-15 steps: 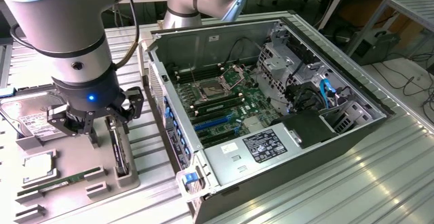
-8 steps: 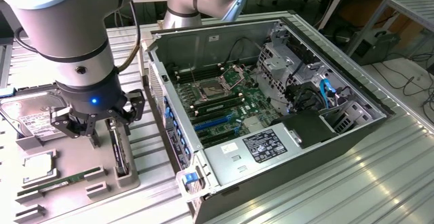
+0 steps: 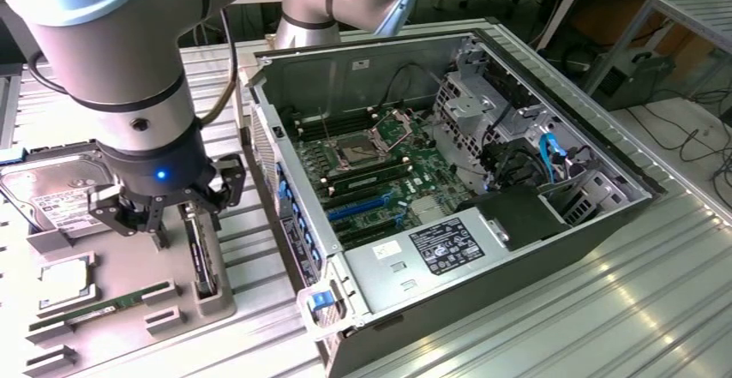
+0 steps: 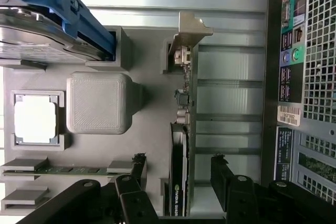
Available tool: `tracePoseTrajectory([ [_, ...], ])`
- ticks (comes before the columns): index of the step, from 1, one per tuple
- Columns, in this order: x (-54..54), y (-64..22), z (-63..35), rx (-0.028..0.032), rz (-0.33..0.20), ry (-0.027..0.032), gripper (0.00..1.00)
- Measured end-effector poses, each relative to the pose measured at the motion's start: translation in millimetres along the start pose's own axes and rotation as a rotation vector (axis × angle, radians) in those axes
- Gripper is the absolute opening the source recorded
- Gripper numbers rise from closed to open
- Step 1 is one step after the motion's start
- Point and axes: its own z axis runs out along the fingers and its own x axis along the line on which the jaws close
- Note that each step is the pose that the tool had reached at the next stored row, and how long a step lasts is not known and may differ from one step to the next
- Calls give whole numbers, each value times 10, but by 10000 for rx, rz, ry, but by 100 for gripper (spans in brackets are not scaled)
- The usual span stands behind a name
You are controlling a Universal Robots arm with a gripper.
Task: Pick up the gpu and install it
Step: 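Pick up the gpu and move the gpu toward the slot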
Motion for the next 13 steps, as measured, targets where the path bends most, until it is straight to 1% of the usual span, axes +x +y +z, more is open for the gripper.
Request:
tracePoseTrajectory([
  [11, -13, -4, 65, 3, 9, 1, 61],
  [12, -13, -5, 75, 14, 10, 1, 61],
  [13, -13, -5, 85, 43, 10, 1, 61],
])
